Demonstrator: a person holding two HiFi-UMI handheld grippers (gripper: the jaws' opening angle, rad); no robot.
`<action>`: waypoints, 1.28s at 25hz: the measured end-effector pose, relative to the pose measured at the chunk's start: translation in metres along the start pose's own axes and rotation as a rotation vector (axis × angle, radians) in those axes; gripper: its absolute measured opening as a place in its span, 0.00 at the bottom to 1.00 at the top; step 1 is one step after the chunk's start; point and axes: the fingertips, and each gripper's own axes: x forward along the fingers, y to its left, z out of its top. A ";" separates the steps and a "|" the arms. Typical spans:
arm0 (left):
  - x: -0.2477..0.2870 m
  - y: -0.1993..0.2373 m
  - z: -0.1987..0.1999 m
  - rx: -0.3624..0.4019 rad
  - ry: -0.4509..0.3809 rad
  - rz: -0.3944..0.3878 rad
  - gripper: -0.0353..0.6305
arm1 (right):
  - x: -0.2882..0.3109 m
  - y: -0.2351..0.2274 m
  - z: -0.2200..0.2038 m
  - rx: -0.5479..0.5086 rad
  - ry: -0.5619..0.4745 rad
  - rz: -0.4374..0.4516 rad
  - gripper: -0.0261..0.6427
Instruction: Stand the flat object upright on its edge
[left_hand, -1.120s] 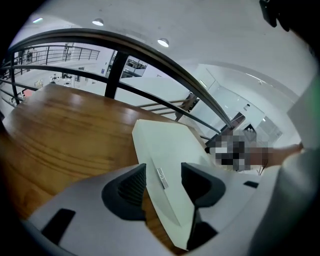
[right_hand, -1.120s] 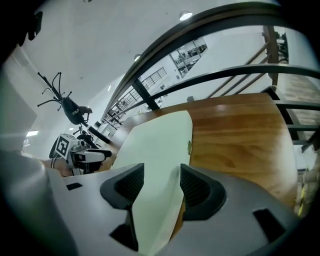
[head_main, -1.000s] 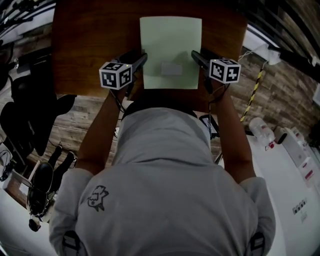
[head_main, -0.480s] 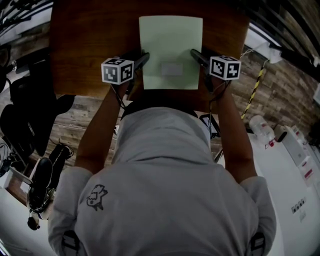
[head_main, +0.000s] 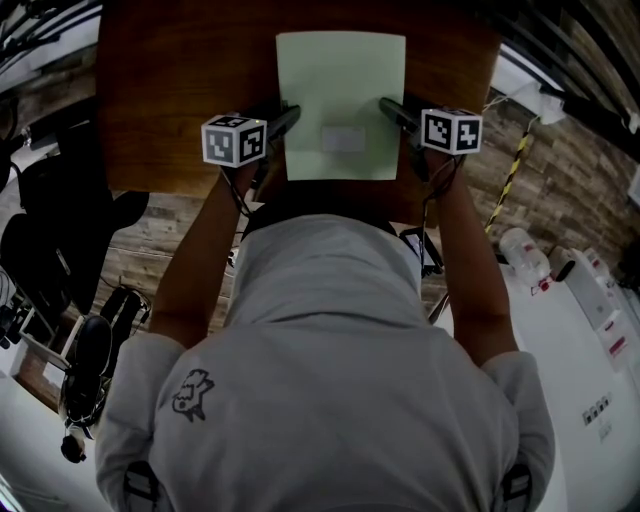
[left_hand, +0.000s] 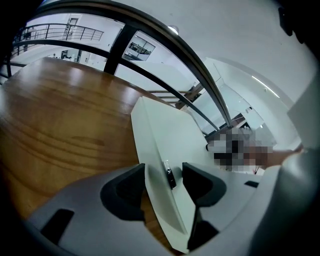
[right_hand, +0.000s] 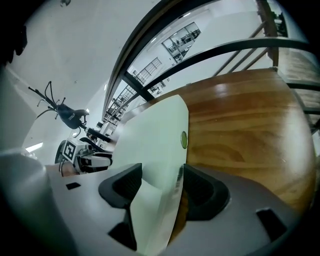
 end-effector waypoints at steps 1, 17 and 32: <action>0.001 0.000 0.000 -0.002 0.004 -0.003 0.42 | 0.001 -0.001 -0.001 0.009 0.001 0.007 0.39; 0.009 0.002 -0.005 -0.022 0.047 -0.042 0.41 | 0.005 -0.002 -0.002 0.013 0.040 0.073 0.40; 0.000 -0.014 -0.004 -0.019 0.045 -0.063 0.36 | -0.006 0.009 -0.003 -0.012 0.032 0.057 0.40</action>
